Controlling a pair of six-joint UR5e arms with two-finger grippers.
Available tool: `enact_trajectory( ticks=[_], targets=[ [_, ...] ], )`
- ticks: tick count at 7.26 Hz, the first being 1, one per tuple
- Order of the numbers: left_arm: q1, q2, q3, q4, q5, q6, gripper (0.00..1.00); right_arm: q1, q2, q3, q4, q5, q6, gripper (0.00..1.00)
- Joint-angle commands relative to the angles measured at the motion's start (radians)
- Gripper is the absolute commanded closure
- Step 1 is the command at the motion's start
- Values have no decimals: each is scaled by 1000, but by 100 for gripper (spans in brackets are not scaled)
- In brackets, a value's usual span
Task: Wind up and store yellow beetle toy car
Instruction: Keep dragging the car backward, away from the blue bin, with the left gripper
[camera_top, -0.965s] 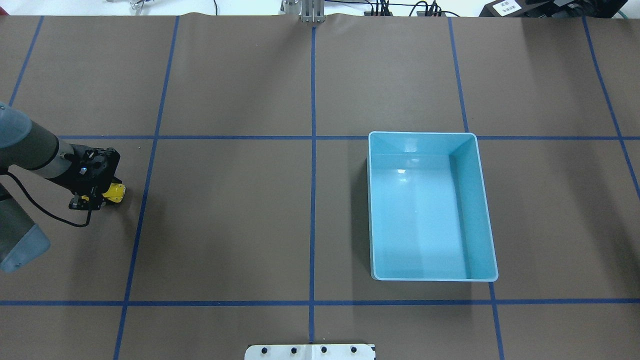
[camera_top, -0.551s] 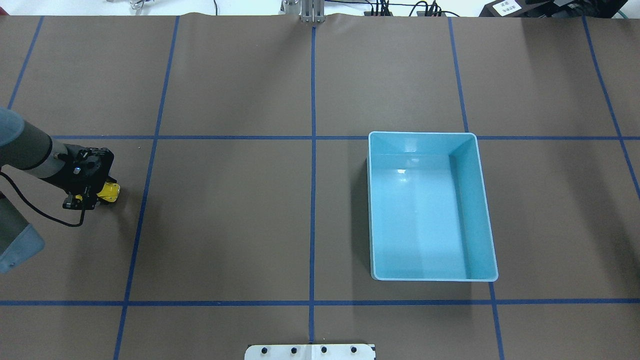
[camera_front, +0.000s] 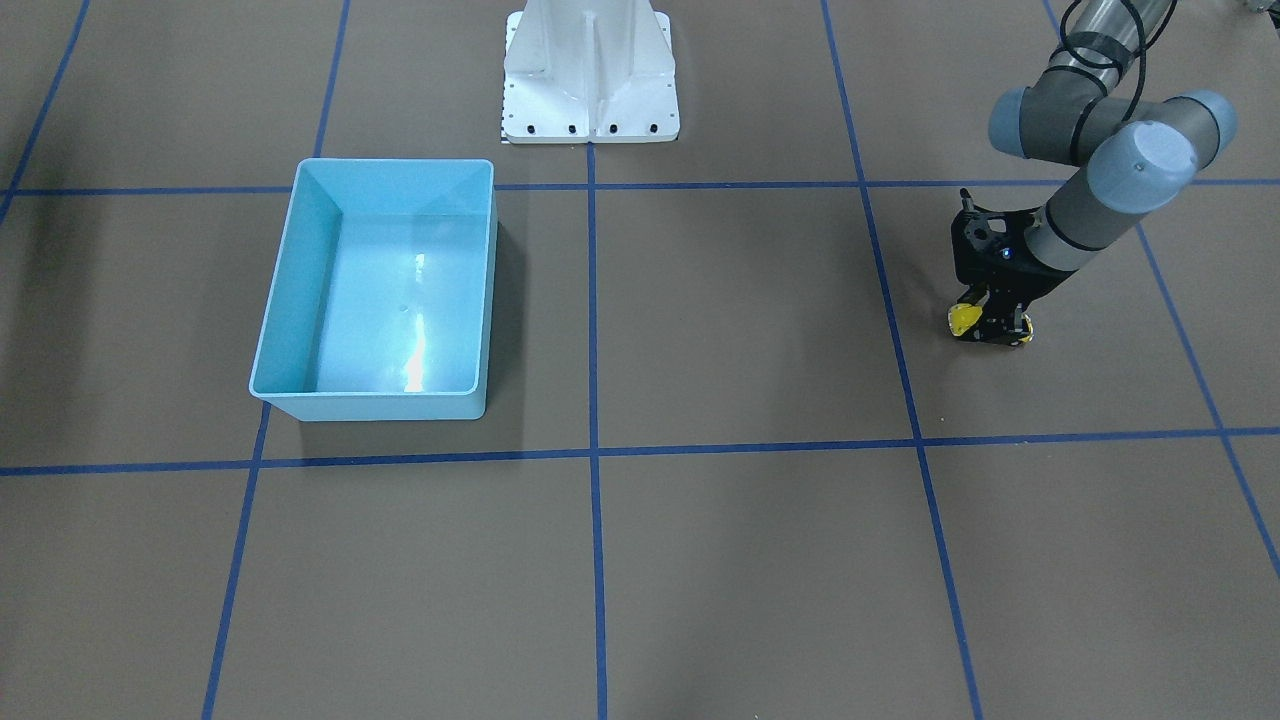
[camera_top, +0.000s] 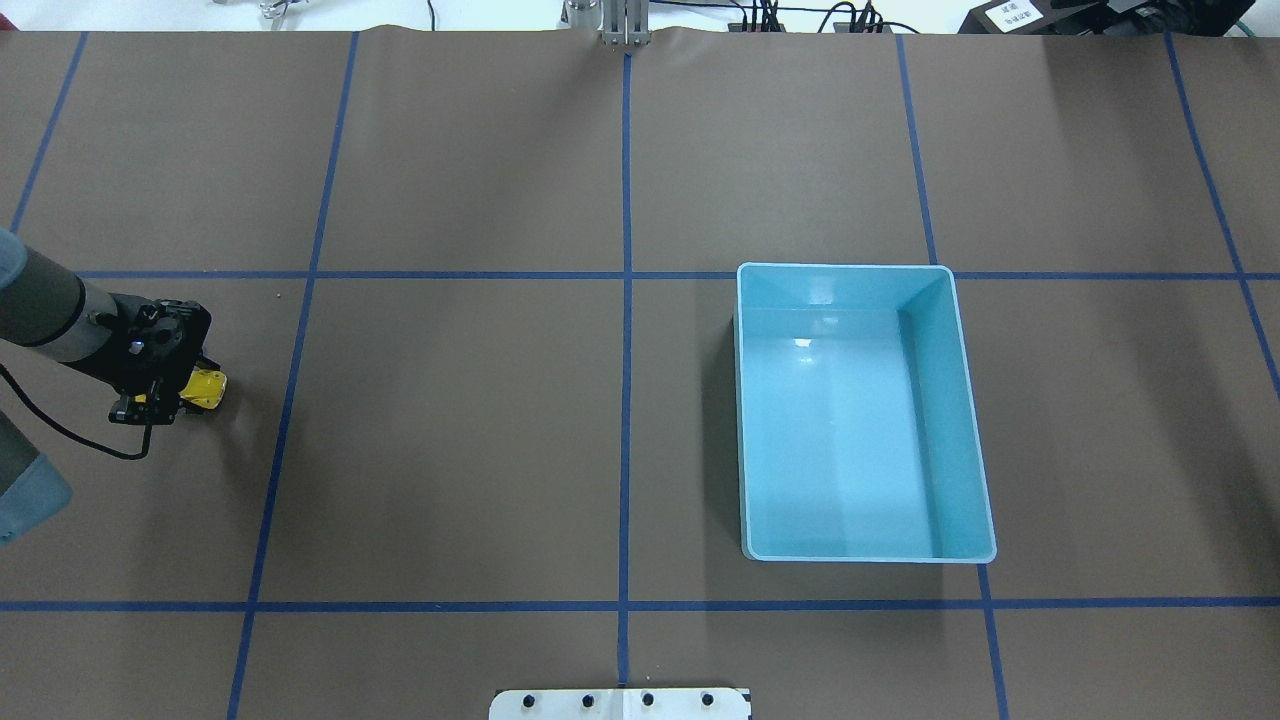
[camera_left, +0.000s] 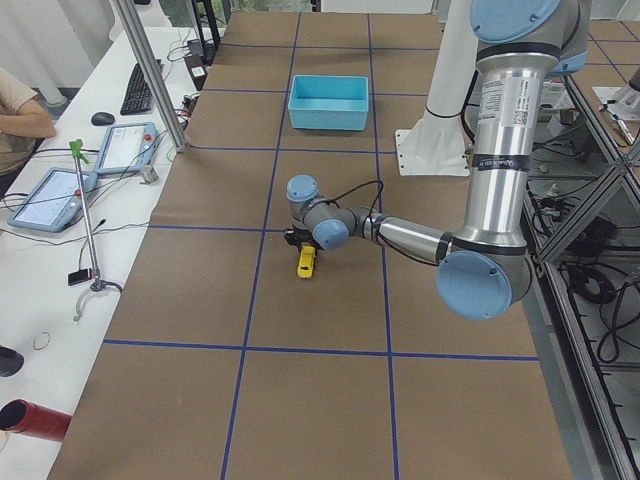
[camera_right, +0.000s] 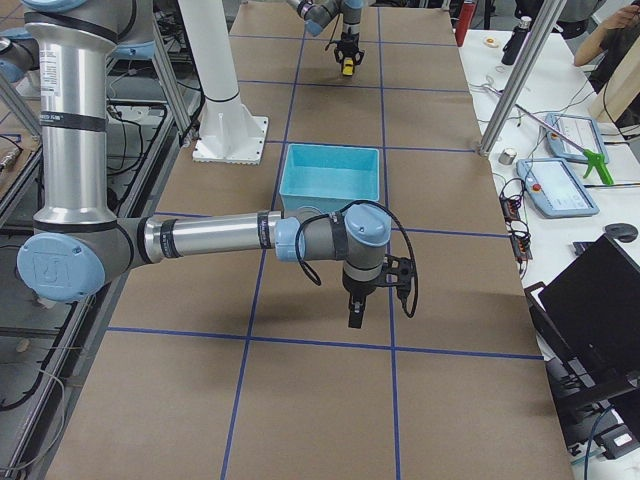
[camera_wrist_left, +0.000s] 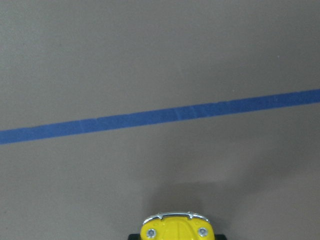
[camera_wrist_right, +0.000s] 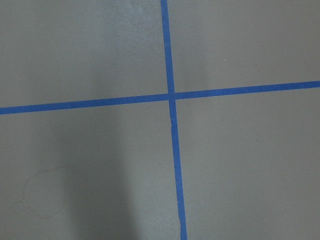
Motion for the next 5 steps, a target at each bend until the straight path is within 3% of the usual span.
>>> enact_trajectory(
  ticks=[1,5],
  targets=[
    [-2,4,1,-6,0,5,72,-2,0,0,0,0,0,0],
    [-17,24,7,-8,-2,45,72,-2,-1,0,0,0,0,0]
  ],
)
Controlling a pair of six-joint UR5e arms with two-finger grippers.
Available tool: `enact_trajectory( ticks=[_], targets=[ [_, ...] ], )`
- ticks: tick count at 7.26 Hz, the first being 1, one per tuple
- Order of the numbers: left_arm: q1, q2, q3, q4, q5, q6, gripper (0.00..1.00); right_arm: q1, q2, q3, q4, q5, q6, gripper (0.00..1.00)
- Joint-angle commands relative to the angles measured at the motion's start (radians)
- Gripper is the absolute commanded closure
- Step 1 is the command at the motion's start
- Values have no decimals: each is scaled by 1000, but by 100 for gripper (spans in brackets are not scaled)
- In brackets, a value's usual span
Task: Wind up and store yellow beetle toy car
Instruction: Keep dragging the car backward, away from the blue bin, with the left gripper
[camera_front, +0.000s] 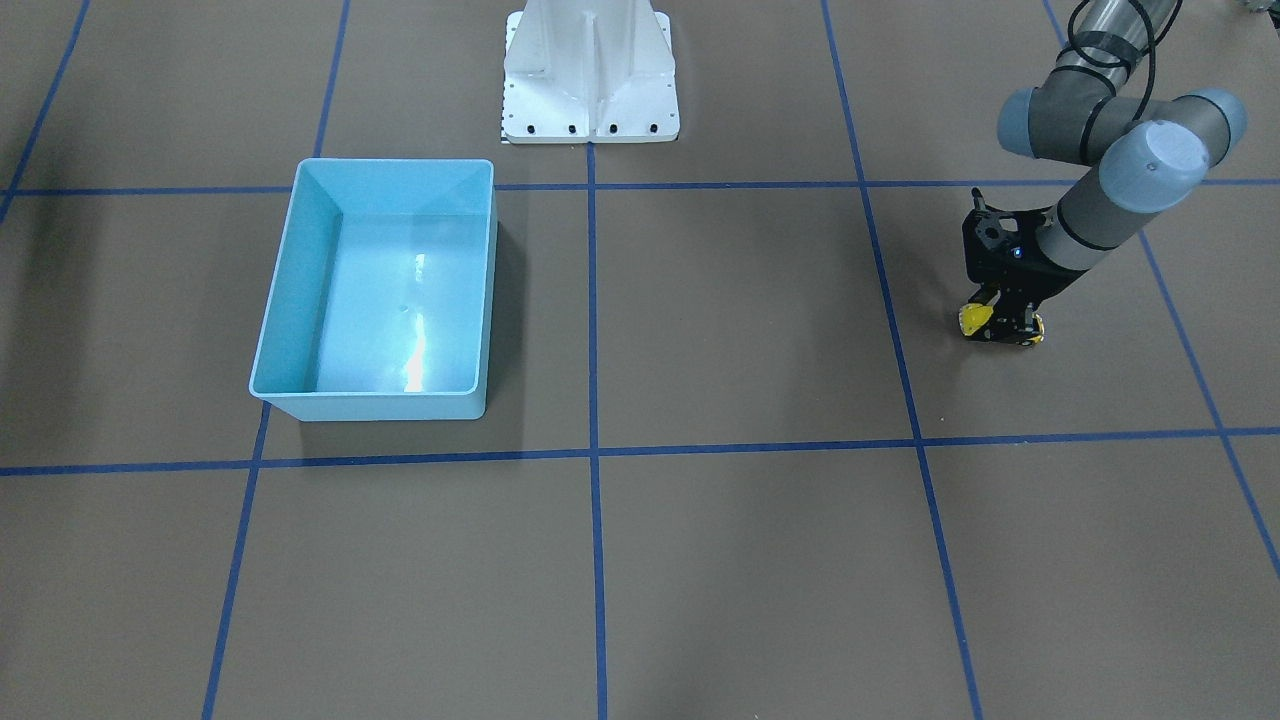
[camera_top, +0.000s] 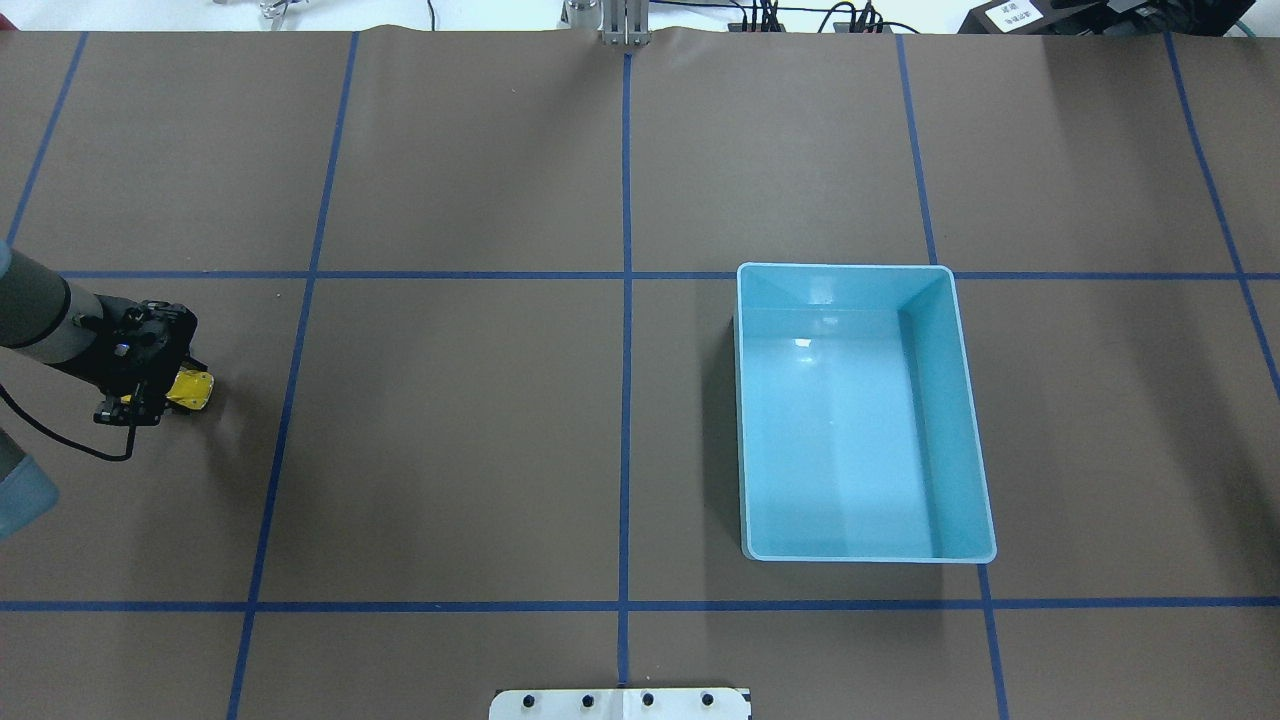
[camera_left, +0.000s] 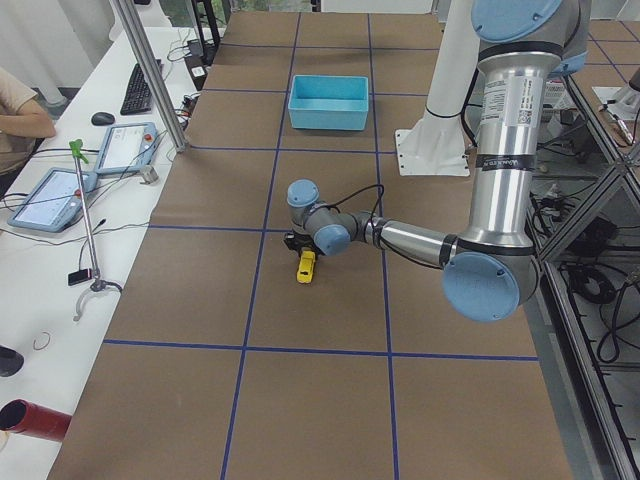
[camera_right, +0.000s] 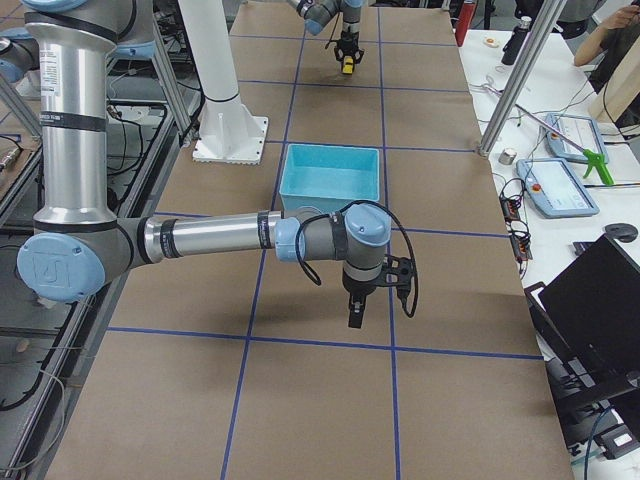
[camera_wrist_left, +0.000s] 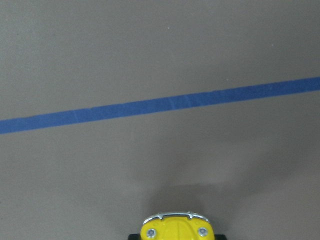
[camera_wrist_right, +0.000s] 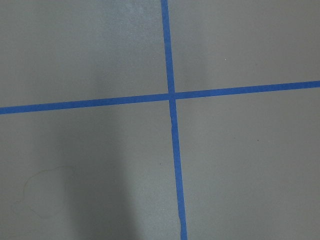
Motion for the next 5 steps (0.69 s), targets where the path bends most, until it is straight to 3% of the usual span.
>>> enact_trajectory(
  ticks=[1,5],
  targets=[
    [-6,13,1,-1,-1,26,72,0,2,-6,0,0,2,0],
    [-12,21,19,-32,-1,33,72,0,3,-6,0,0,2,0]
  ],
)
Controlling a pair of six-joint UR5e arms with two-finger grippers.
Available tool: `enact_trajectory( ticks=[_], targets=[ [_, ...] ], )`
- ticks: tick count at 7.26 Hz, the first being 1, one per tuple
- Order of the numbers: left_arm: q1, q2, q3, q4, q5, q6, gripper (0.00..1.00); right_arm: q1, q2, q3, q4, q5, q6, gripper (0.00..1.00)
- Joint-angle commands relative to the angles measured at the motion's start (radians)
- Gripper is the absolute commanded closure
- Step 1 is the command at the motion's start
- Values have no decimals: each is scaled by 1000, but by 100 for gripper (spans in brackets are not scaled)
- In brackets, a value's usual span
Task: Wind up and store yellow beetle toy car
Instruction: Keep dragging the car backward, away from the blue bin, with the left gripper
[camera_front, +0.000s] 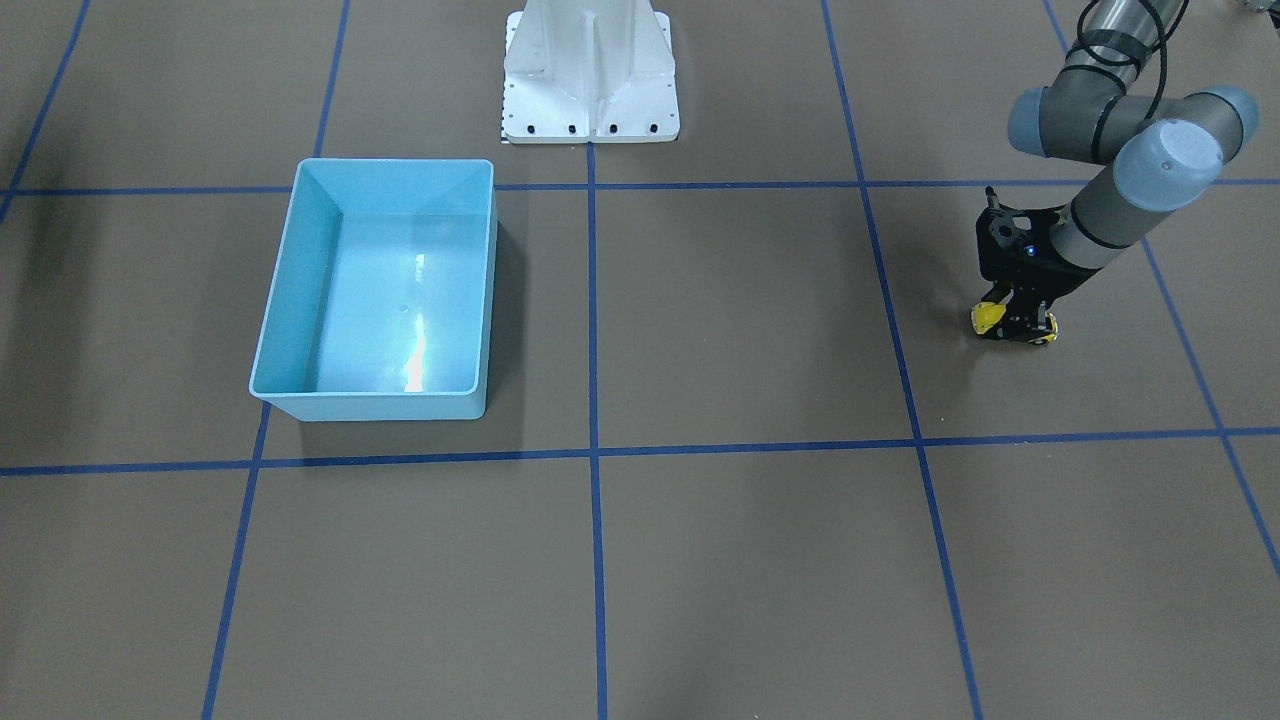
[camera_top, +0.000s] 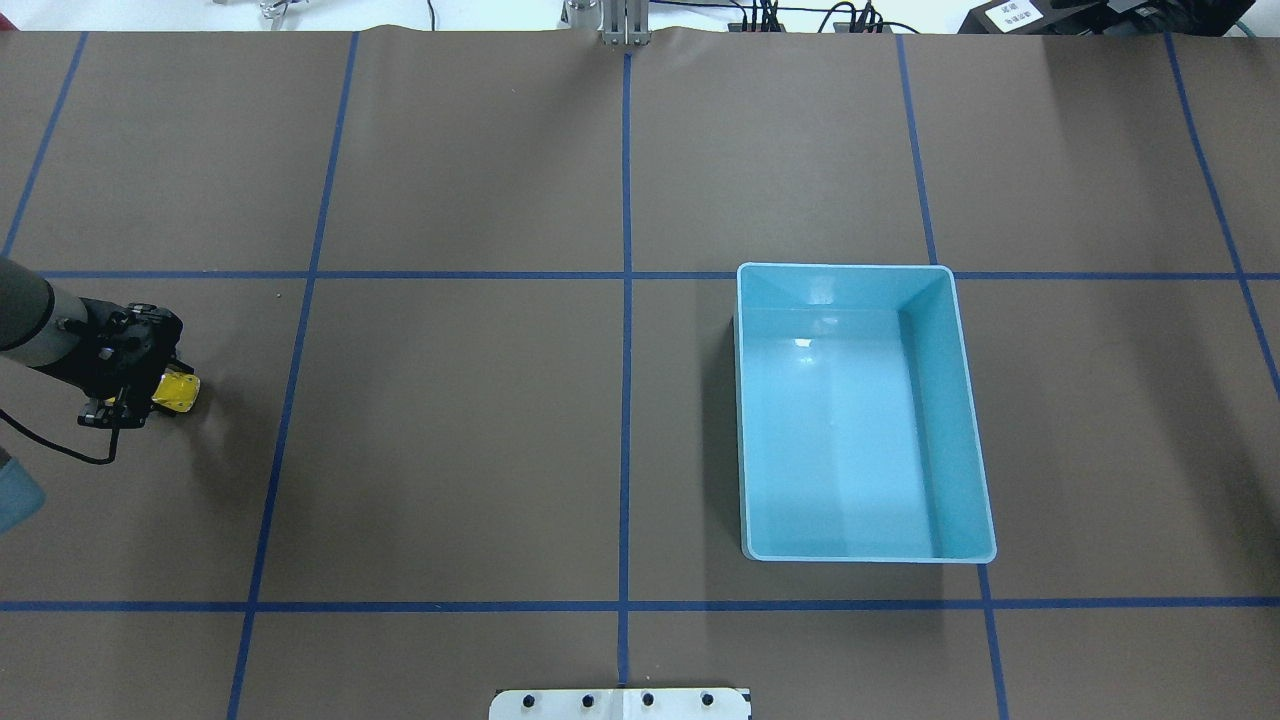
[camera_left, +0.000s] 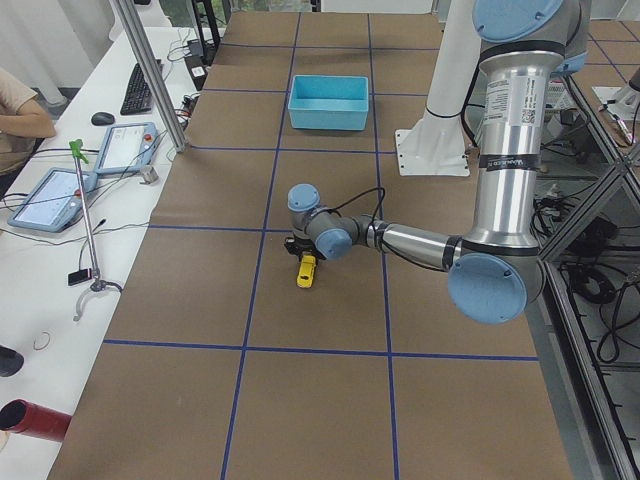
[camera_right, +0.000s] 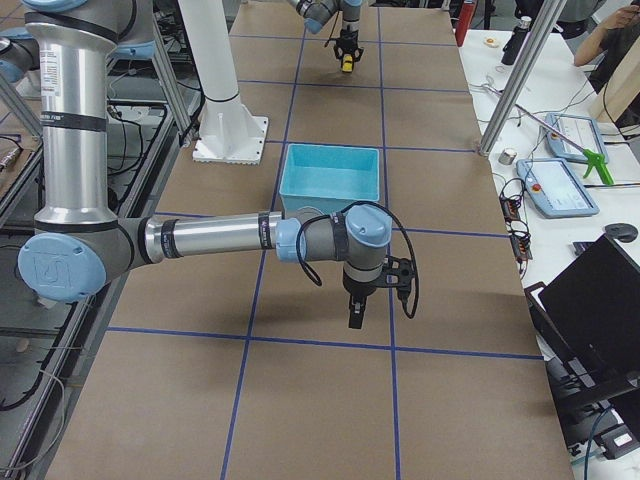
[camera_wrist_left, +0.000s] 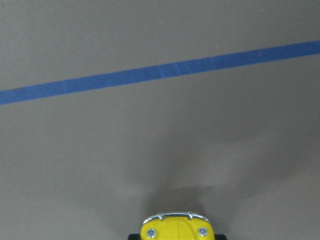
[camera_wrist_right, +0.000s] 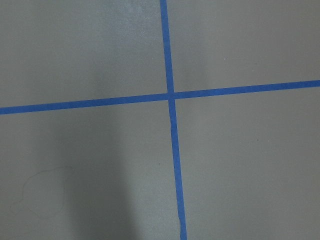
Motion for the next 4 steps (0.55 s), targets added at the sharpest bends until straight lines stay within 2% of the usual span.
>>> enact_trajectory(
  ticks=[1,4],
  targets=[
    [-4,7,7,-14,0,7,72,0,0,0,0,0,0,0],
    [-16,16,7,-14,-21,33,72,-2,0,0,0,0,2,0]
  ],
)
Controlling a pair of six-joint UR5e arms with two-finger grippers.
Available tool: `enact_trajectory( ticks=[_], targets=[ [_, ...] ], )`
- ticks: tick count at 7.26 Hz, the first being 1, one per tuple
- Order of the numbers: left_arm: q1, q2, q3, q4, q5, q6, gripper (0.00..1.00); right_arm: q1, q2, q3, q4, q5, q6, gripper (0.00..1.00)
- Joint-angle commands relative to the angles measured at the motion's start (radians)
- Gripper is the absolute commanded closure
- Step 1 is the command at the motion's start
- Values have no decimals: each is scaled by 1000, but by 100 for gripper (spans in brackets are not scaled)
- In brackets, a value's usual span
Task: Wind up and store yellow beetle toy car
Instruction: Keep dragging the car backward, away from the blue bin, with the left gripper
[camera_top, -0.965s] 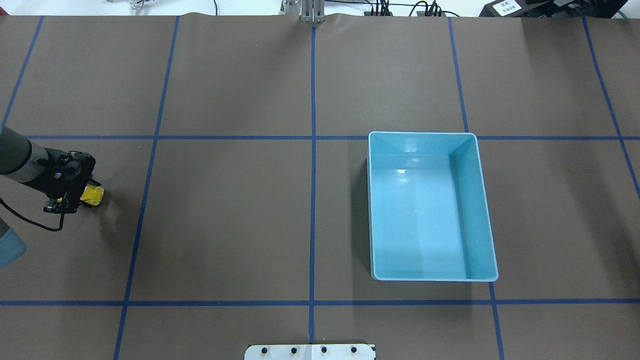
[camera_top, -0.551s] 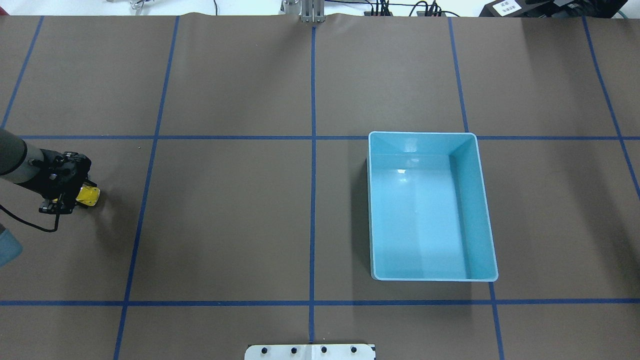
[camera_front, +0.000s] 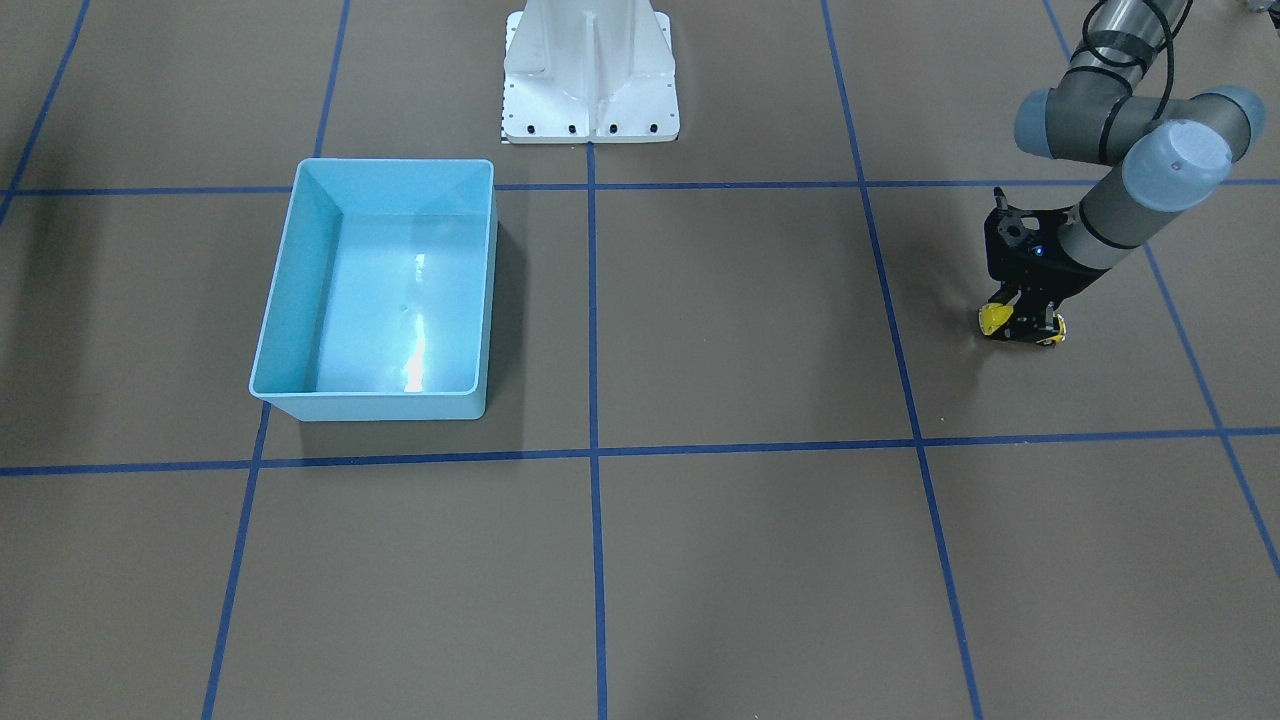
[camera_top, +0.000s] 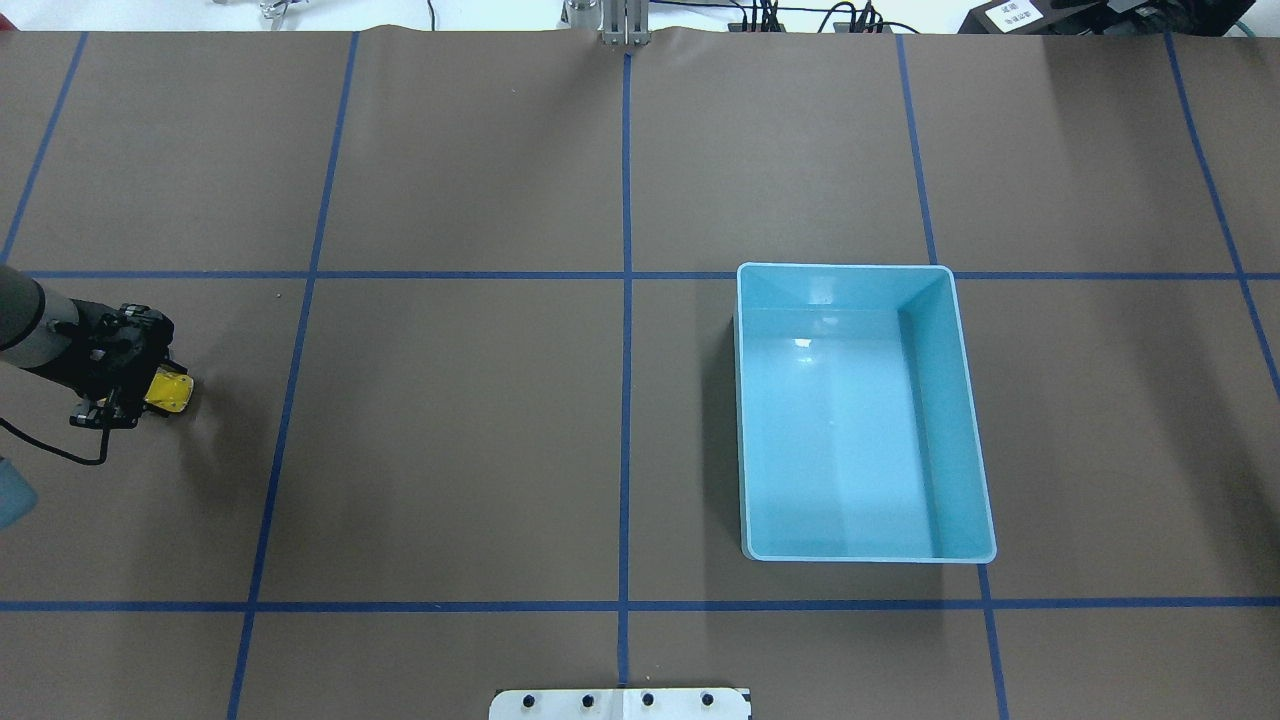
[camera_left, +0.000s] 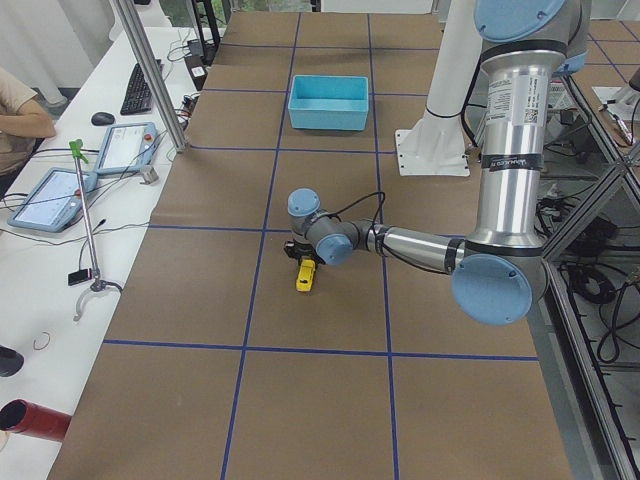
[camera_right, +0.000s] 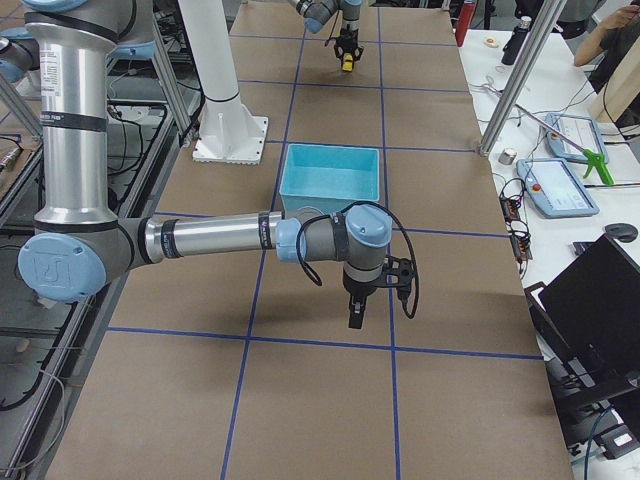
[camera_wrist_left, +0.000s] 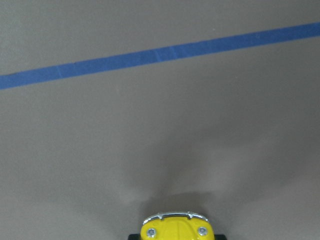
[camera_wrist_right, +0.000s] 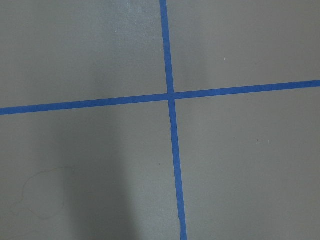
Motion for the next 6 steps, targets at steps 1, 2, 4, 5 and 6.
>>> enact_trajectory(
  ticks=[1,2,4,5,6],
  targets=[
    [-10,7,0,-2,-16,15,72,-1,0,0,0,0,0,0],
    [-10,7,5,-2,-16,19,72,-1,0,0,0,2,2,0],
    [-11,7,14,-13,-21,20,72,-3,0,0,0,2,2,0],
    [-11,7,15,-20,-21,20,72,-3,0,0,0,2,2,0],
    [-14,7,16,-20,-21,20,72,-3,2,0,0,2,2,0]
  ],
)
